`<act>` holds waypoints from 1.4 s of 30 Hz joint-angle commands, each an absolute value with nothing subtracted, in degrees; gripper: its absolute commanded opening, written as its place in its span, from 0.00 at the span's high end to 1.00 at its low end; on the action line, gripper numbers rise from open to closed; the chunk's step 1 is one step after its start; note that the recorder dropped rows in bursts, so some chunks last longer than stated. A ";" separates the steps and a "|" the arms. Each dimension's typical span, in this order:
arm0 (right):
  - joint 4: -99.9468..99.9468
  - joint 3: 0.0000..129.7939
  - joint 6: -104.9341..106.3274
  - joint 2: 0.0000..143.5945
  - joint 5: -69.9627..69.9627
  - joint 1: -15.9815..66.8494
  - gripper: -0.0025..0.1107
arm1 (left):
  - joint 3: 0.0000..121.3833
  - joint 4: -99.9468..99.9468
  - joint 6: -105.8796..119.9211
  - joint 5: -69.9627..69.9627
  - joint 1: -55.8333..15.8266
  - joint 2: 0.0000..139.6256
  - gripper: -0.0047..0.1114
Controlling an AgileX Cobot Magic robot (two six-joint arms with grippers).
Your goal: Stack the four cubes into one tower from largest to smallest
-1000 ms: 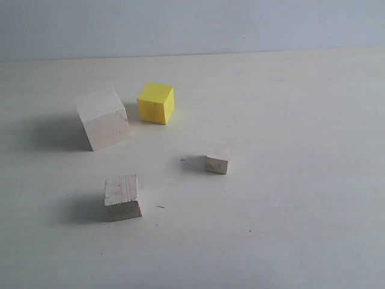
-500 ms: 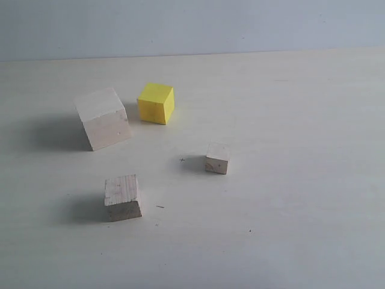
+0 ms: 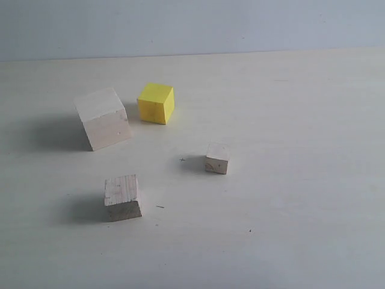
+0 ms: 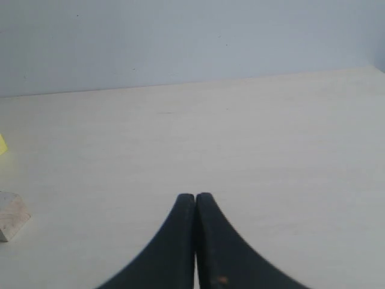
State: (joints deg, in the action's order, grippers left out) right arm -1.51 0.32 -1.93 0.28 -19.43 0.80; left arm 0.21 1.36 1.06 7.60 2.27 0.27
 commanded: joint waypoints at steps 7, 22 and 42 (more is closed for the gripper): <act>-2.01 0.00 -1.73 0.00 -0.91 1.05 0.98 | 1.72 1.69 -3.12 -3.71 2.24 0.00 0.96; -3.00 0.00 -2.22 0.00 38.83 1.05 0.98 | 20.28 1.69 -3.43 7.28 0.18 18.05 0.96; 80.29 22.17 -90.13 20.70 23.47 8.73 0.98 | 36.14 1.69 4.27 21.55 -11.38 56.44 0.96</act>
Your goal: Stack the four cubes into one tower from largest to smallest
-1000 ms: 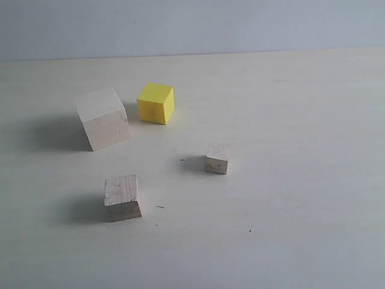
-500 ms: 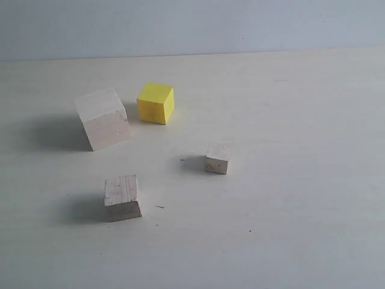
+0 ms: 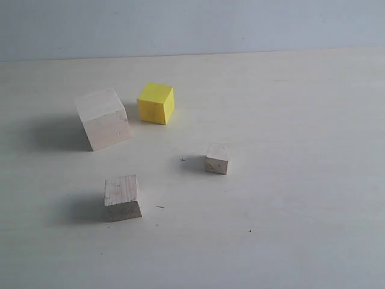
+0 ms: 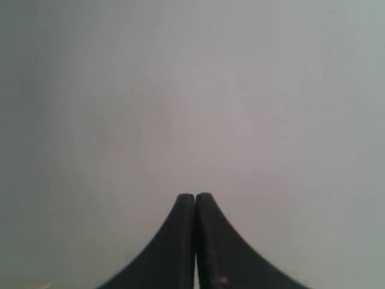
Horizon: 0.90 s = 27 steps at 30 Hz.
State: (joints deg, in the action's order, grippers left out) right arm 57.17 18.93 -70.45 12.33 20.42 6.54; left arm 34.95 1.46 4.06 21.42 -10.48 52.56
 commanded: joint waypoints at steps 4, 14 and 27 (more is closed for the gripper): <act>99.95 27.38 -112.97 41.13 39.85 9.38 0.98 | 36.14 1.79 3.91 18.25 -11.38 58.04 0.96; 92.99 28.39 -113.96 64.54 36.61 9.38 0.98 | 36.14 2.16 3.88 15.71 -11.38 58.05 0.96; 83.94 38.97 -92.53 70.47 34.14 9.38 0.98 | 36.80 9.64 2.45 13.80 -11.38 61.91 0.96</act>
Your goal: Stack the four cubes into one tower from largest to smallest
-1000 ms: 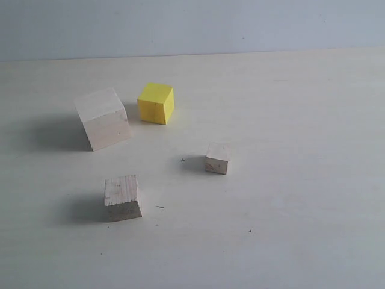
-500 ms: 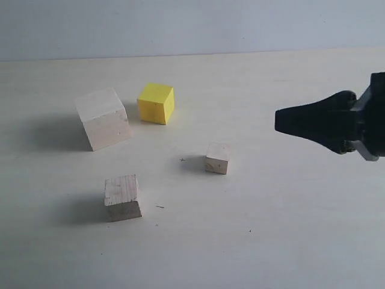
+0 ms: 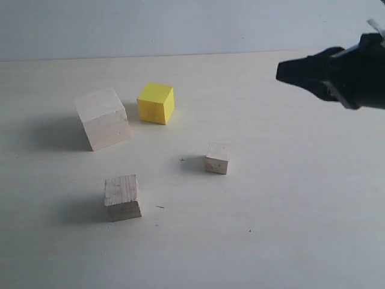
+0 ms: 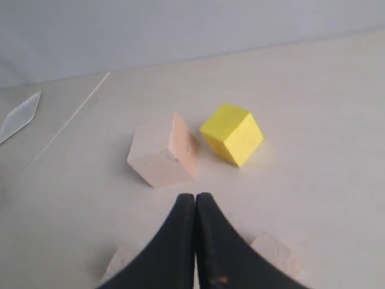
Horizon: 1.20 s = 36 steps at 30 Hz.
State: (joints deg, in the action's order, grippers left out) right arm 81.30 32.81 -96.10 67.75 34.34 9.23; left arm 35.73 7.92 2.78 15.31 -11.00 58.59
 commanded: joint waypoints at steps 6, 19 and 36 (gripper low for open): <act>97.85 47.65 -98.95 78.65 34.14 9.38 0.98 | 43.89 9.76 3.58 19.24 -11.38 73.53 0.96; 97.39 49.02 -100.52 90.63 35.70 9.38 0.98 | 57.16 9.65 9.03 13.26 -11.38 94.60 0.96; 99.95 69.61 -87.88 106.23 40.35 11.36 0.98 | 60.79 9.65 9.03 16.86 -11.27 101.30 0.96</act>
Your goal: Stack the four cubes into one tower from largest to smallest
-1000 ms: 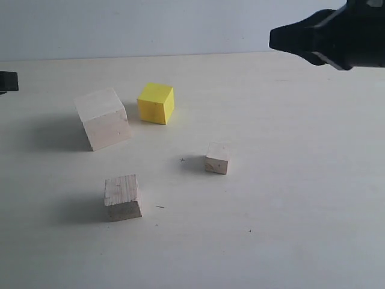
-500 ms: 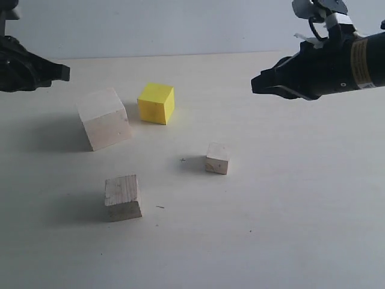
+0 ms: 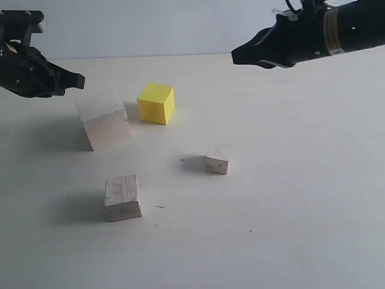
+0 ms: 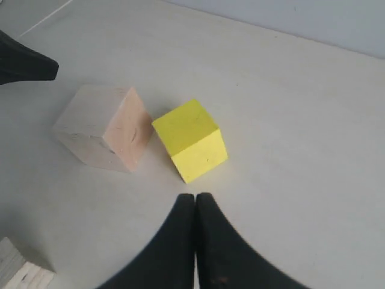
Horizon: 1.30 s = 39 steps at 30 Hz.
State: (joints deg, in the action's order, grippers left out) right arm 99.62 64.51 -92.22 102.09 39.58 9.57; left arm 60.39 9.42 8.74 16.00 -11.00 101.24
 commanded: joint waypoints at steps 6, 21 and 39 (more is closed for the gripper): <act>99.95 76.49 -83.43 111.10 37.14 16.92 0.98 | 60.79 9.65 9.03 17.78 -11.27 101.30 0.96; 99.95 80.16 -81.53 118.76 30.25 21.35 0.98 | 60.79 9.54 9.03 19.89 -11.27 93.23 0.96; 69.90 70.20 -121.30 106.14 33.75 7.14 0.98 | 40.10 16.14 8.83 18.70 -11.39 48.88 0.96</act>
State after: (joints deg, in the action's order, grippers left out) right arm 81.64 75.54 -120.83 108.61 36.44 9.80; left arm 41.39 14.98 8.74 17.37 -11.00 53.12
